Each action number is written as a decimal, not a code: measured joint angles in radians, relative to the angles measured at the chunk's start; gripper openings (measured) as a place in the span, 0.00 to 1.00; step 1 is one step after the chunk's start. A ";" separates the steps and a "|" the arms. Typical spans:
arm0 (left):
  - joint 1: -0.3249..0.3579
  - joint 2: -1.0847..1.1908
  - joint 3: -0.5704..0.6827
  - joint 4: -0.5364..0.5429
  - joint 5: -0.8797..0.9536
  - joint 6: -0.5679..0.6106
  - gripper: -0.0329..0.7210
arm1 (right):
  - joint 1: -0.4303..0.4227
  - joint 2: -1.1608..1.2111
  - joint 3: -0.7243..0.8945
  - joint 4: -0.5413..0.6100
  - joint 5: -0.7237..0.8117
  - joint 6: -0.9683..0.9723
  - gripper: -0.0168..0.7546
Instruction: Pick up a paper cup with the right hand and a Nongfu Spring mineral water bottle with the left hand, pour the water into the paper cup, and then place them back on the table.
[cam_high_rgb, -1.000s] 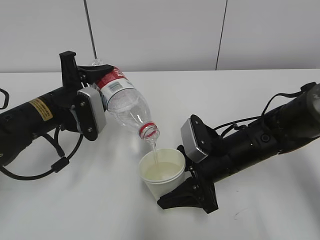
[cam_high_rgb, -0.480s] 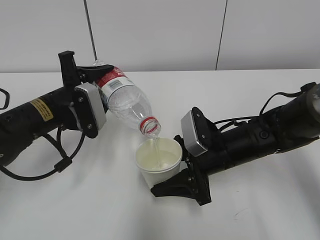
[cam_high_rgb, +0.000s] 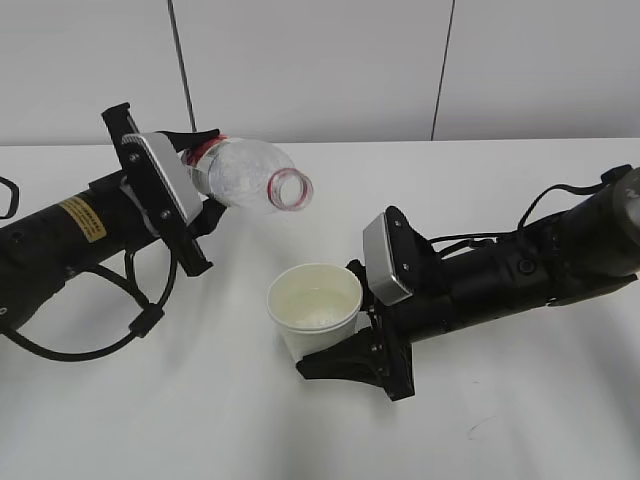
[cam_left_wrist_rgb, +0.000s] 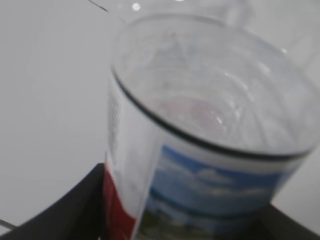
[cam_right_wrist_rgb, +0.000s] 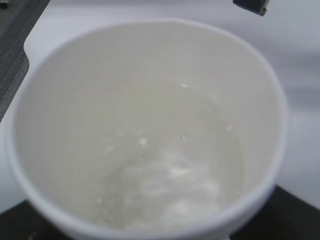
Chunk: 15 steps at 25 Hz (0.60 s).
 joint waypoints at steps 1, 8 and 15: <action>0.000 0.000 0.000 -0.001 0.000 -0.064 0.56 | 0.000 0.000 0.000 0.008 0.000 -0.002 0.68; 0.000 0.000 0.000 -0.003 0.000 -0.488 0.56 | 0.000 0.000 0.000 0.151 0.005 -0.008 0.68; 0.000 0.000 0.000 -0.003 0.000 -0.810 0.56 | 0.000 0.000 0.000 0.362 0.118 -0.107 0.68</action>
